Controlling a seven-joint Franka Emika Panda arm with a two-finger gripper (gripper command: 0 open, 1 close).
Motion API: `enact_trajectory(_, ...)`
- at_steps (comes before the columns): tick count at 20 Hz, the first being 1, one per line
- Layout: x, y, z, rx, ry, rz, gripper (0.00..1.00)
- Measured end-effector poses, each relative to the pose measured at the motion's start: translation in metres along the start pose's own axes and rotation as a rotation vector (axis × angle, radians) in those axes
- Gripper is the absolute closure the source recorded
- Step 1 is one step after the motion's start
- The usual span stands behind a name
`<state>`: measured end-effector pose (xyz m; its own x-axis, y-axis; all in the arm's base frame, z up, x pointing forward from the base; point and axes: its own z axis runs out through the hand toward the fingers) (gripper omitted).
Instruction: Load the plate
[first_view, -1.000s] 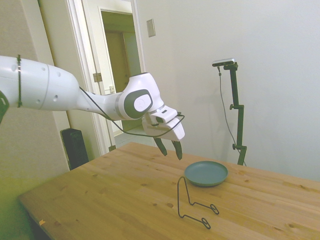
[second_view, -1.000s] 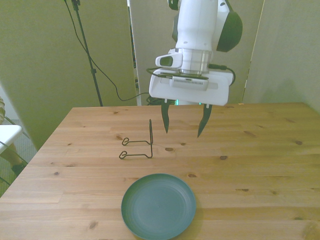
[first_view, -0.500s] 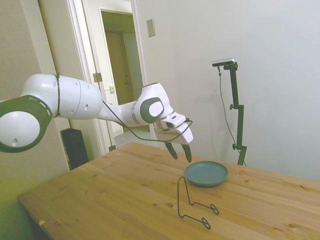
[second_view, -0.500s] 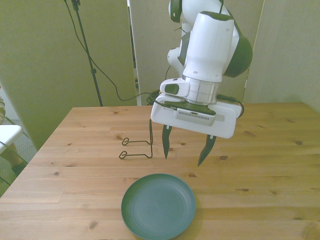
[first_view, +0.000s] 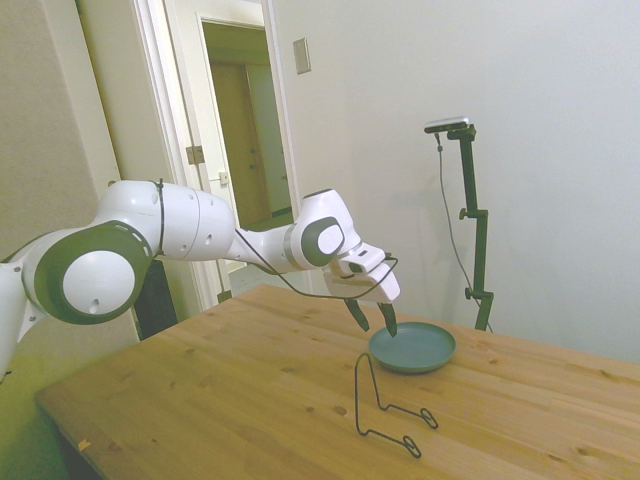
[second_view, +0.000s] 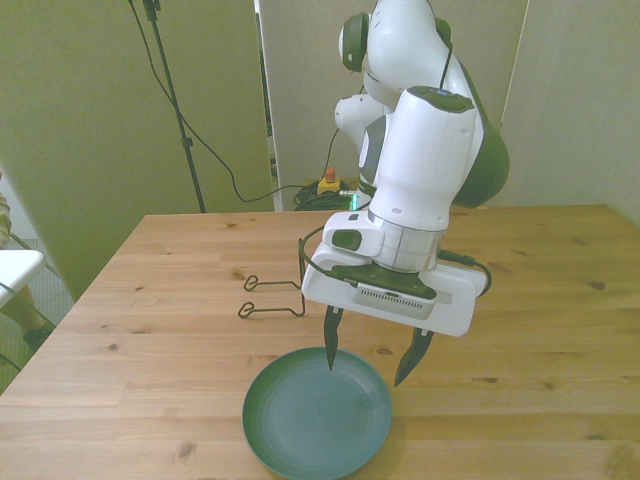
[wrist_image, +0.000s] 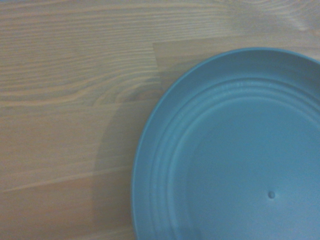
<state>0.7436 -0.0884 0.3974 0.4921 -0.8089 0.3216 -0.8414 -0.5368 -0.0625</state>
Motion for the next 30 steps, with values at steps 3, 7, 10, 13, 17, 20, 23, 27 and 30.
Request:
enact_trajectory(3,-0.004,-0.006,0.010,-0.007,0.001,-0.009,0.00)
enact_trajectory(7,-0.007,-0.012,0.019,-0.016,0.004,-0.018,0.00)
enact_trajectory(10,-0.010,-0.015,0.022,-0.023,0.007,-0.023,0.00)
enact_trajectory(13,-0.012,-0.017,0.026,-0.034,0.012,-0.029,0.00)
enact_trajectory(17,-0.013,-0.016,0.029,-0.058,0.024,-0.033,0.00)
enact_trajectory(20,-0.014,-0.018,0.030,-0.073,0.033,-0.024,0.00)
enact_trajectory(23,-0.013,-0.019,0.030,-0.091,0.050,-0.021,0.00)
enact_trajectory(27,-0.014,-0.020,0.027,-0.115,0.047,-0.023,0.00)
enact_trajectory(30,-0.014,-0.019,0.024,-0.139,0.037,-0.022,1.00)
